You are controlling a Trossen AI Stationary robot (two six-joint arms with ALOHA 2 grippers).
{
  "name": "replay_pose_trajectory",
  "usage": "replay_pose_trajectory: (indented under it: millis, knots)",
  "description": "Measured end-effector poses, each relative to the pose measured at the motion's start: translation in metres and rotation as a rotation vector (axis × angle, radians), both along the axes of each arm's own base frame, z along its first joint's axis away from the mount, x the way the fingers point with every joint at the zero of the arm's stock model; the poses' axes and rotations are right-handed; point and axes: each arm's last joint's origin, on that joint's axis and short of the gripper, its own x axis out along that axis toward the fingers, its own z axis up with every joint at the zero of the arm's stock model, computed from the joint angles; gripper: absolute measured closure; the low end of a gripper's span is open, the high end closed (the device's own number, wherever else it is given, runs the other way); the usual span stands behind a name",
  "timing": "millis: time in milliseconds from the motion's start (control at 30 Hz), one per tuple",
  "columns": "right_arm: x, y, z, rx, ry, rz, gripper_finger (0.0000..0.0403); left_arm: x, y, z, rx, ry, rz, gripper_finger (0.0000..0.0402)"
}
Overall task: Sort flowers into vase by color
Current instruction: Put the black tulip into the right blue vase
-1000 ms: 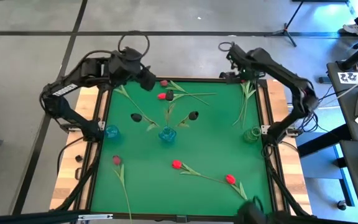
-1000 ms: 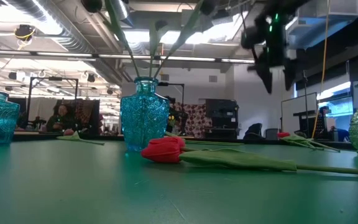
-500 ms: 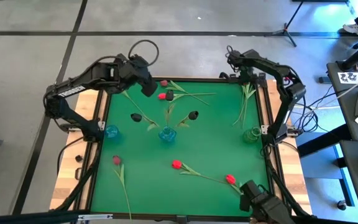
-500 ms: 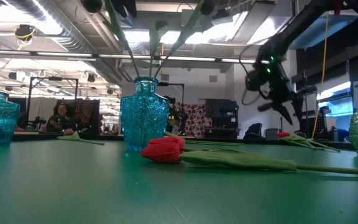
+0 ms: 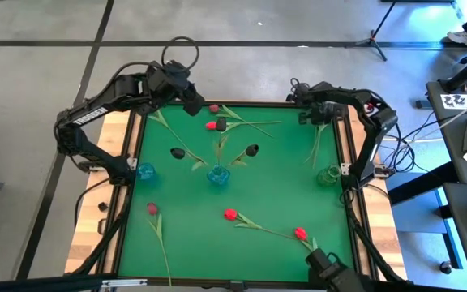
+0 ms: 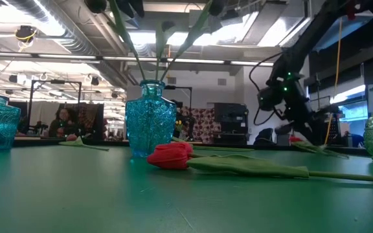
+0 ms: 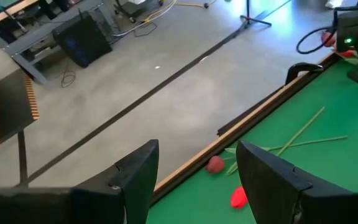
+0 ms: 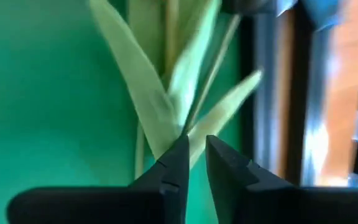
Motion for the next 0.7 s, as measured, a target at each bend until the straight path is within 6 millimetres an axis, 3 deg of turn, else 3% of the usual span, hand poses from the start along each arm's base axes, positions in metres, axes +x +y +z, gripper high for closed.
replay_pose_trajectory:
  millis: [167, 267, 333, 500, 700]
  knots:
    - [0.027, 0.014, 0.007, 0.015, -0.178, 0.094, 0.0360, 0.001, -0.002, 0.000, -0.004, 0.000, -0.019, 0.0189]
    - [0.051, 0.027, 0.031, -0.009, -0.352, 0.150, 0.0361, 0.002, -0.005, 0.000, -0.019, -0.005, -0.044, 0.0189]
    - [0.061, 0.033, 0.050, -0.083, -0.379, 0.147, 0.0361, 0.003, -0.006, 0.000, -0.032, -0.010, -0.064, 0.0189]
    - [0.053, 0.036, 0.066, -0.204, -0.330, 0.004, 0.0361, 0.005, -0.011, 0.000, -0.037, -0.009, -0.088, 0.0189]
    - [0.035, 0.045, 0.040, -0.284, -0.222, -0.260, 0.0330, 0.001, -0.021, 0.000, -0.058, -0.012, -0.100, 0.0189]
